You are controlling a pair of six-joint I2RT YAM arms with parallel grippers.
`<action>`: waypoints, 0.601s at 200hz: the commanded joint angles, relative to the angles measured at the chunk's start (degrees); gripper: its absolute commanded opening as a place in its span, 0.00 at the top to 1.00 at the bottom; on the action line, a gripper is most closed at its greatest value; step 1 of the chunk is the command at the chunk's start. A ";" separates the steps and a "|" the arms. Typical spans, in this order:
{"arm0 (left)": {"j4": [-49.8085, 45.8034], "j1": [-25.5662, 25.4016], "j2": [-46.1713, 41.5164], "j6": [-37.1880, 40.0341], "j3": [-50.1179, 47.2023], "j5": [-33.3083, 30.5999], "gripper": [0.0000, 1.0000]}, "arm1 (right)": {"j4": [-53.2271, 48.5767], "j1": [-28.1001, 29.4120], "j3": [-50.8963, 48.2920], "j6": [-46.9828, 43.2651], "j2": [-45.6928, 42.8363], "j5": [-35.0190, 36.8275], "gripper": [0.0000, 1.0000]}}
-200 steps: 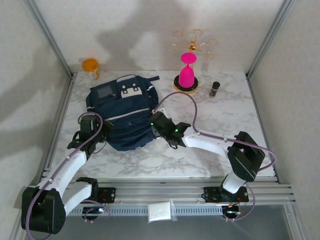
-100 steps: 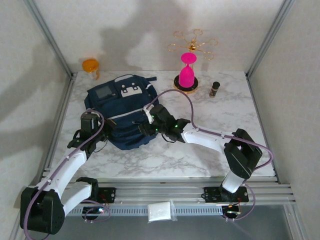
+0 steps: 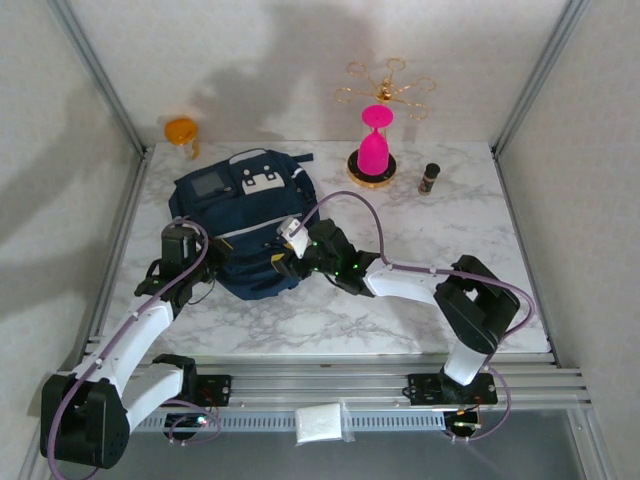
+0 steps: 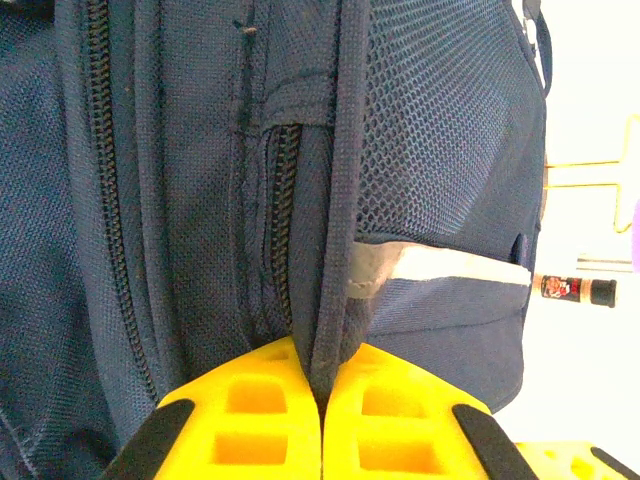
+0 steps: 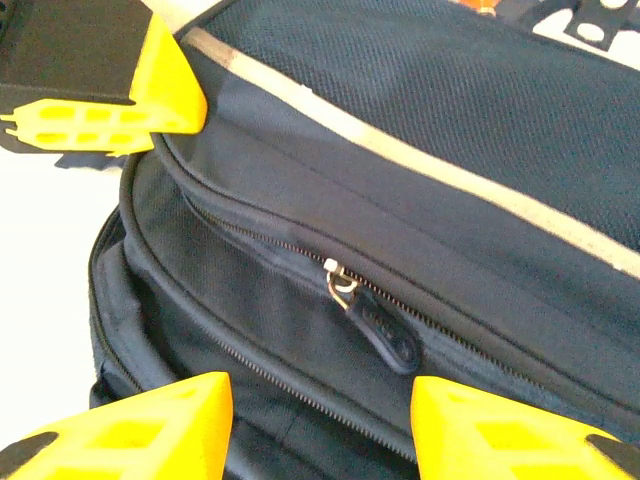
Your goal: Pack the student bag
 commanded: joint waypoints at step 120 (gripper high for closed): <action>5.02 -0.19 -0.79 -1.66 1.24 2.09 1.00 | 14.89 1.42 3.49 -8.15 11.03 7.42 0.51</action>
